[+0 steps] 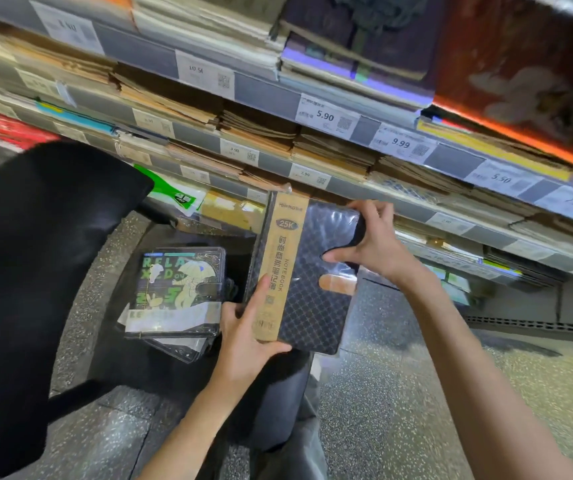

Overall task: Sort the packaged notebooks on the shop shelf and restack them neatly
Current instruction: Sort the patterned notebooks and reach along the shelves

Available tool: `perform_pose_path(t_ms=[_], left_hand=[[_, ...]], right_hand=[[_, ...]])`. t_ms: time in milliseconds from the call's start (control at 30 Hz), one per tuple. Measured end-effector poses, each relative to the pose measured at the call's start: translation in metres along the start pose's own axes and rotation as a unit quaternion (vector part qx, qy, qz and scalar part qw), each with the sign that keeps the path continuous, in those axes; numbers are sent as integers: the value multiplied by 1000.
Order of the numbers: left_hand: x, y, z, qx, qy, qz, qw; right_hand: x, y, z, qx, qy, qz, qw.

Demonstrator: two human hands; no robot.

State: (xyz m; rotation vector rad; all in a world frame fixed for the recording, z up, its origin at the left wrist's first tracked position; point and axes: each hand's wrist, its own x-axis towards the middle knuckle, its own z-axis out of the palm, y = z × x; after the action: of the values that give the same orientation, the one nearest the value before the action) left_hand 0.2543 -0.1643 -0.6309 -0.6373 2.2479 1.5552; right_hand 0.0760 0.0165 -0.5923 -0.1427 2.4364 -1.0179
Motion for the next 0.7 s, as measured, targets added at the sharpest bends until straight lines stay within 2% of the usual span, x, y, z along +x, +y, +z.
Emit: perform_pose_path(t_ms=[333, 467, 700], left_hand=[[-34, 127, -69, -14, 31, 83, 996], [-52, 177, -100, -35, 42, 115, 992], [-94, 251, -142, -12, 78, 178, 981]], right_hand=[[-46, -136, -95, -35, 97, -110, 989], [-73, -191, -129, -18, 147, -169, 974], [-118, -270, -174, -33, 239, -248, 938]])
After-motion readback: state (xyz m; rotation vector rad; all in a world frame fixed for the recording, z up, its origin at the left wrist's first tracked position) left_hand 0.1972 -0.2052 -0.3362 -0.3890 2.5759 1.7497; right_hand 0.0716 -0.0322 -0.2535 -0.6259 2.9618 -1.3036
